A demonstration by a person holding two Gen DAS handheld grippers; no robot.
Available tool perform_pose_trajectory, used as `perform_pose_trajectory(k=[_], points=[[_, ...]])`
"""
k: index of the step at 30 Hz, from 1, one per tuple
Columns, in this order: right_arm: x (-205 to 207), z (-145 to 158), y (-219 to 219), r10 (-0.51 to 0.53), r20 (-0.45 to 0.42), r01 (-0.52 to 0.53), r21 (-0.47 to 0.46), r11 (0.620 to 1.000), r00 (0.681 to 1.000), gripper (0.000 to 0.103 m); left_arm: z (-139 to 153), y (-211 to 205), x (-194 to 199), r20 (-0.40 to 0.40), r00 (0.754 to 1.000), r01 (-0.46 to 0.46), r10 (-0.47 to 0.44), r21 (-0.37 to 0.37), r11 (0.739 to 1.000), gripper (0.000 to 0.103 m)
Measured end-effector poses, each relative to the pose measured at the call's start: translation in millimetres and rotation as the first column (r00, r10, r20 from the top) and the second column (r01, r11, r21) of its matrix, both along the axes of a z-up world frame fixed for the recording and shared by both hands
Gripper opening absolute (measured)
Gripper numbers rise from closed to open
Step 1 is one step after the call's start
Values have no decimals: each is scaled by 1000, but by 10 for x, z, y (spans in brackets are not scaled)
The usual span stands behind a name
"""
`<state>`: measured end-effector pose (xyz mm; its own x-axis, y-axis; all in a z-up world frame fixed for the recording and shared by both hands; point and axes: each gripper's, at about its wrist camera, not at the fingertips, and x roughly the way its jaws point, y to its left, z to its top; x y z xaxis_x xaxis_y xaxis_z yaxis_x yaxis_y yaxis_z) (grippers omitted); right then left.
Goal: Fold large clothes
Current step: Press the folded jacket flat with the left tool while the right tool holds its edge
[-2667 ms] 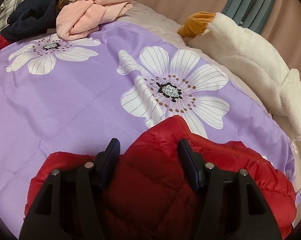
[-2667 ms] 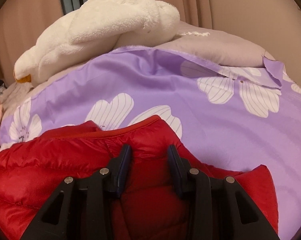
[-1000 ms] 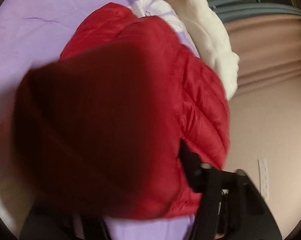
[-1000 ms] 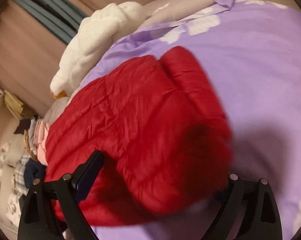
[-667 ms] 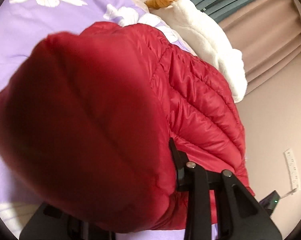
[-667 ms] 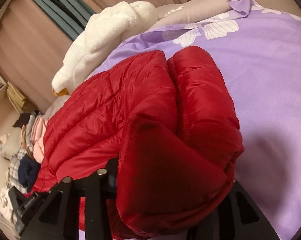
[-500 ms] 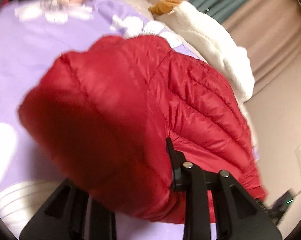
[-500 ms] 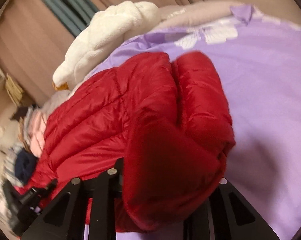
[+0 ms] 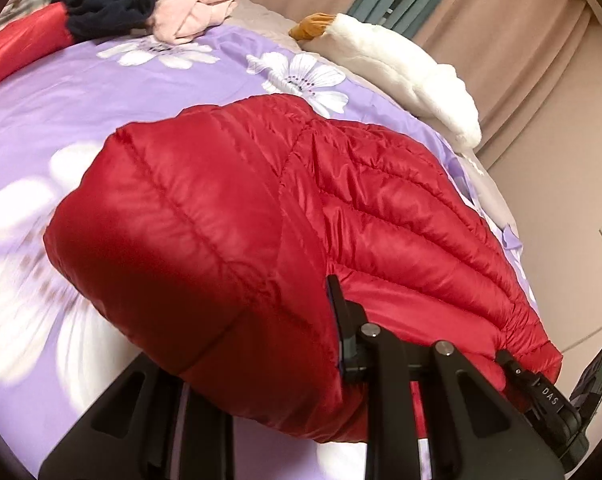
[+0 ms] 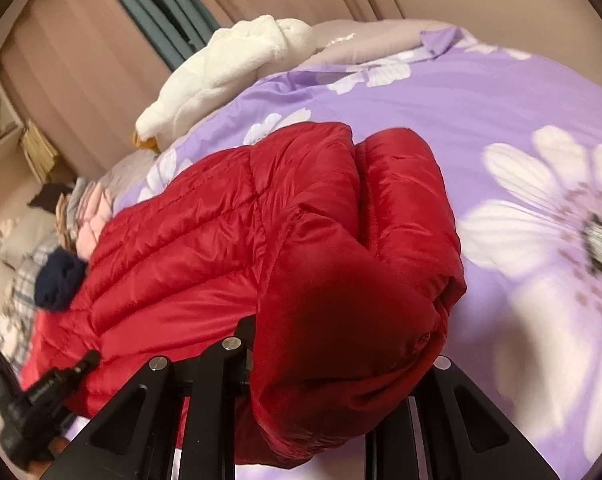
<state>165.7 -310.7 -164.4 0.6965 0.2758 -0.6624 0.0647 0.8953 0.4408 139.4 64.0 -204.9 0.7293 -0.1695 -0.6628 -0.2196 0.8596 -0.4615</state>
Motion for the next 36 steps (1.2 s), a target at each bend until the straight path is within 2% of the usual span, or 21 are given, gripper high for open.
perform_pose_trajectory(k=[2, 5, 7, 9, 11, 13, 14, 16, 19, 23, 24, 25, 26, 28, 30, 32, 33, 34, 35, 36], points=[[-144, 34, 22, 0, -1, 0, -26, 1000, 1000, 23, -7, -7, -154, 1, 1000, -2, 2, -3, 1000, 25], [-306, 15, -21, -5, -10, 5, -13, 1000, 1000, 23, -25, -37, -325, 10, 1000, 7, -7, 8, 1000, 26], [-296, -29, -32, -8, -28, 8, -19, 1000, 1000, 23, -79, -25, -356, -6, 1000, -5, 5, 4, 1000, 37], [-244, -89, -38, -16, -58, 15, -30, 999, 998, 31, -131, 31, -359, -33, 999, -32, 32, -14, 999, 47], [-241, -100, -68, -36, -83, 34, -26, 999, 996, 38, -145, 128, -383, -49, 998, -46, 42, -80, 996, 50], [-285, -68, -111, -54, -103, 52, -19, 998, 993, 51, -145, 242, -431, -51, 998, -55, 49, -131, 990, 61], [-279, -41, -164, -78, -108, 76, -22, 997, 991, 59, -136, 281, -459, -50, 997, -59, 52, -142, 988, 62], [-295, -1, -226, -107, -106, 106, -16, 994, 989, 63, -162, 386, -458, -49, 998, -47, 38, -185, 982, 64], [-305, 26, -328, -112, -109, 115, 23, 993, 988, 64, -248, 509, -430, -73, 997, -44, 24, -292, 955, 69], [-323, -16, -290, -116, -109, 114, -27, 993, 987, 67, -367, 597, -336, -61, 998, -45, 19, -447, 893, 67], [-314, -36, -275, -118, -110, 114, -43, 993, 987, 67, -361, 593, -308, -53, 998, -43, 22, -449, 892, 65], [-326, -56, -268, -120, -112, 115, -53, 992, 986, 67, -358, 579, -268, -39, 999, -45, 31, -443, 895, 56], [-308, -78, -259, -122, -117, 116, -63, 991, 986, 67, -362, 572, -250, -34, 999, -47, 36, -442, 896, 53], [-286, -124, -267, -112, -126, 106, -57, 993, 986, 68, -363, 516, -184, -45, 998, -64, 50, -422, 904, 41], [-274, -162, -263, -102, -127, 96, -49, 994, 987, 70, -275, 436, -176, -38, 997, -78, 69, -353, 932, 36], [-272, -174, -245, -95, -119, 87, -73, 994, 988, 72, -93, 279, -204, -2, 997, -81, 83, -213, 974, 30], [-273, -171, -240, -90, -115, 80, -91, 993, 989, 72, 25, 167, -226, 27, 996, -76, 80, -116, 990, 27], [-268, -177, -228, -85, -114, 72, -111, 991, 990, 72, 152, 30, -248, 63, 996, -70, 70, -5, 998, 24], [-271, -180, -228, -83, -114, 69, -121, 990, 990, 72, 296, -135, -281, 109, 993, -61, 49, 109, 992, 23], [-266, -194, -235, -87, -116, 72, -121, 990, 989, 72, 402, -251, -321, 149, 989, -55, 28, 180, 982, 23]])
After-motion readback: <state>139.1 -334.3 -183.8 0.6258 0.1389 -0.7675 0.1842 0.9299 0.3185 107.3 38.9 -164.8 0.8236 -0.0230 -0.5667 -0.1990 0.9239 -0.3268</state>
